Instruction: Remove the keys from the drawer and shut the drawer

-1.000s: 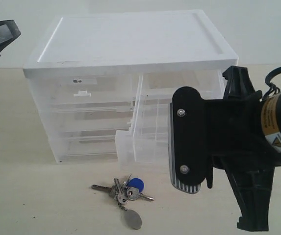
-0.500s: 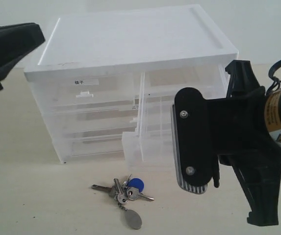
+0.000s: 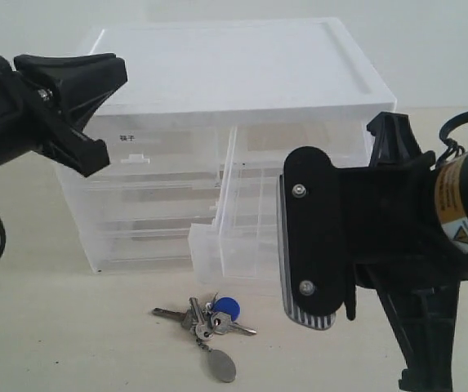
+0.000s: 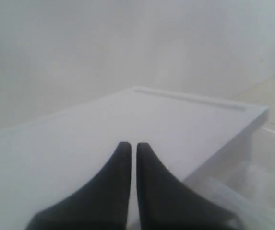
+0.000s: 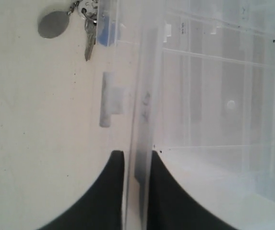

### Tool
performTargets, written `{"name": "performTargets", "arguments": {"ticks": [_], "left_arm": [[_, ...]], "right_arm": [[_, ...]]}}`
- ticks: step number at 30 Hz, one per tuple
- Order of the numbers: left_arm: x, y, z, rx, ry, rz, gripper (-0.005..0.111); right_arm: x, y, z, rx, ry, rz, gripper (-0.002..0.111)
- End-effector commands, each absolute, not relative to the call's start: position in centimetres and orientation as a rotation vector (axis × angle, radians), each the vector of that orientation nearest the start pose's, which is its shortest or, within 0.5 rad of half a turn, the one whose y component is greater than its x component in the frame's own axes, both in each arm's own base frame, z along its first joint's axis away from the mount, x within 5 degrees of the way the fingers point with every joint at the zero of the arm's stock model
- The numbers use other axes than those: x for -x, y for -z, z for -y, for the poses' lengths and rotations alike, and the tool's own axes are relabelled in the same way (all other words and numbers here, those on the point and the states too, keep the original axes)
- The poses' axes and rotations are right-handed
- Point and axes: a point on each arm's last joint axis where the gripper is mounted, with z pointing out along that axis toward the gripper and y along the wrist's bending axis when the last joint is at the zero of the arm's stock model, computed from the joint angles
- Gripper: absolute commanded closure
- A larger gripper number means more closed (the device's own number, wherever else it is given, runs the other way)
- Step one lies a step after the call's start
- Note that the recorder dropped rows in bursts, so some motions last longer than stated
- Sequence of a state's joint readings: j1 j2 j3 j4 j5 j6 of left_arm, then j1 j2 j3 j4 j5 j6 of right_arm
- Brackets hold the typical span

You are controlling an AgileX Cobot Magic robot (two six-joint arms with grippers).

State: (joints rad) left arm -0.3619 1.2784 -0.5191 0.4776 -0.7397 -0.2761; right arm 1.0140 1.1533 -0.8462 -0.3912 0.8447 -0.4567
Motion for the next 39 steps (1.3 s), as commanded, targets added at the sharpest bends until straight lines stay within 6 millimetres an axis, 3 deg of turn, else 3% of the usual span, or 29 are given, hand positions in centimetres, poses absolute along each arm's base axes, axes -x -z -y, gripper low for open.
{"name": "performTargets", "arguments": {"ticks": [1,6,9,14,25,27,31,33,39], "left_arm": [[-24.5,-24.1,11.9,-0.584,0.413,-1.606,0.102],[-25.8,-21.3,11.9,-0.584,0.357,-1.715,0.102],[-25.8,-20.9,12.0,-0.601,0.360,-1.720,0.102],[-25.8,-20.9,12.1,-0.622,0.360,-1.716,0.102],[-25.7,-20.9,12.2,-0.655,0.366,-1.702,0.102],[-25.6,-20.9,12.3,-0.668,0.378,-1.703,0.102],[-25.6,-20.9,12.4,-0.665,0.383,-1.703,0.102],[-25.6,-20.9,12.4,-0.665,0.383,-1.703,0.102],[-25.6,-20.9,12.4,-0.664,0.386,-1.697,0.102]], "right_arm": [[-14.1,-30.4,-17.3,1.863,0.308,-1.554,0.108],[-14.5,-30.6,-17.1,1.896,0.395,-1.491,0.108],[-15.1,-31.1,-16.8,1.905,0.535,-1.404,0.108],[-15.6,-31.6,-16.7,1.857,0.605,-1.364,0.108],[-15.5,-31.8,-17.5,1.790,0.493,-1.359,0.108],[-15.6,-32.1,-17.5,1.729,0.488,-1.377,0.101],[-15.6,-32.0,-17.5,1.720,0.470,-1.396,0.071],[-15.6,-32.0,-17.5,1.720,0.470,-1.397,0.062],[-14.7,-33.0,-17.1,1.676,0.433,-1.382,0.061]]}}
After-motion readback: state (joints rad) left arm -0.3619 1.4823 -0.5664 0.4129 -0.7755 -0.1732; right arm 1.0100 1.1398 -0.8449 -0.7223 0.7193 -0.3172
